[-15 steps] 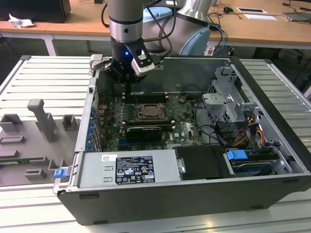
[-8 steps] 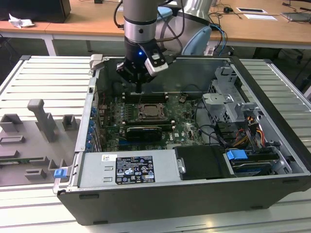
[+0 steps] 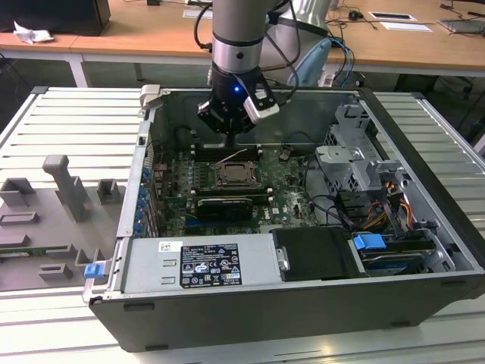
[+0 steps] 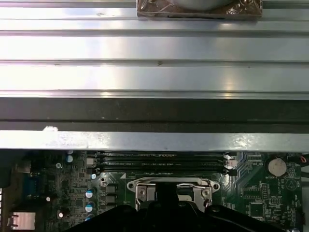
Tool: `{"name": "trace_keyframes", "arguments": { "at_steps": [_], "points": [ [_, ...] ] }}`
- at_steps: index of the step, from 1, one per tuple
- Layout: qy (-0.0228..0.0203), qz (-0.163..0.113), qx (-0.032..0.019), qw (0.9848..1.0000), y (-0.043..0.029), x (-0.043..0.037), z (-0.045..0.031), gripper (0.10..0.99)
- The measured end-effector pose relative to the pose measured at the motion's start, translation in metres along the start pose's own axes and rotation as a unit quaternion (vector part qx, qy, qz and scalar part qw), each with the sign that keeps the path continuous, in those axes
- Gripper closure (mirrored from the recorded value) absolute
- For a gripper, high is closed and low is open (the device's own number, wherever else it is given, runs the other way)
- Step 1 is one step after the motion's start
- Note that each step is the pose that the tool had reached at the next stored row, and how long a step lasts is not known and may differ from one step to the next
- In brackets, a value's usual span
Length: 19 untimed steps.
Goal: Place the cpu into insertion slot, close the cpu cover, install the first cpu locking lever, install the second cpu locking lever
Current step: 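Install the first cpu locking lever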
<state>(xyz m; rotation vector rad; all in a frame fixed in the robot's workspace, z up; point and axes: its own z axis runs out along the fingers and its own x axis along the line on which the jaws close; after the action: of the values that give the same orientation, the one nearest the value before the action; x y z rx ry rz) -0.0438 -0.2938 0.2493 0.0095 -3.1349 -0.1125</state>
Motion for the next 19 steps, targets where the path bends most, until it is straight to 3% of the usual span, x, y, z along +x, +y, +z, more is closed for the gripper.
{"name": "trace_keyframes", "arguments": {
  "at_steps": [5, 10, 14, 19],
  "points": [
    [-0.0015, -0.002, 0.0000, 1.0000, 0.0004, -0.0003, 0.0077, 0.980],
    [-0.0014, -0.003, 0.0000, 1.0000, 0.0067, -0.0069, 0.0169, 0.980],
    [-0.0009, -0.014, 0.0000, 0.9999, 0.0070, -0.0091, 0.0217, 0.980],
    [-0.0009, -0.015, -0.0001, 0.9999, 0.0081, -0.0180, 0.0247, 0.980]
  ]
}}
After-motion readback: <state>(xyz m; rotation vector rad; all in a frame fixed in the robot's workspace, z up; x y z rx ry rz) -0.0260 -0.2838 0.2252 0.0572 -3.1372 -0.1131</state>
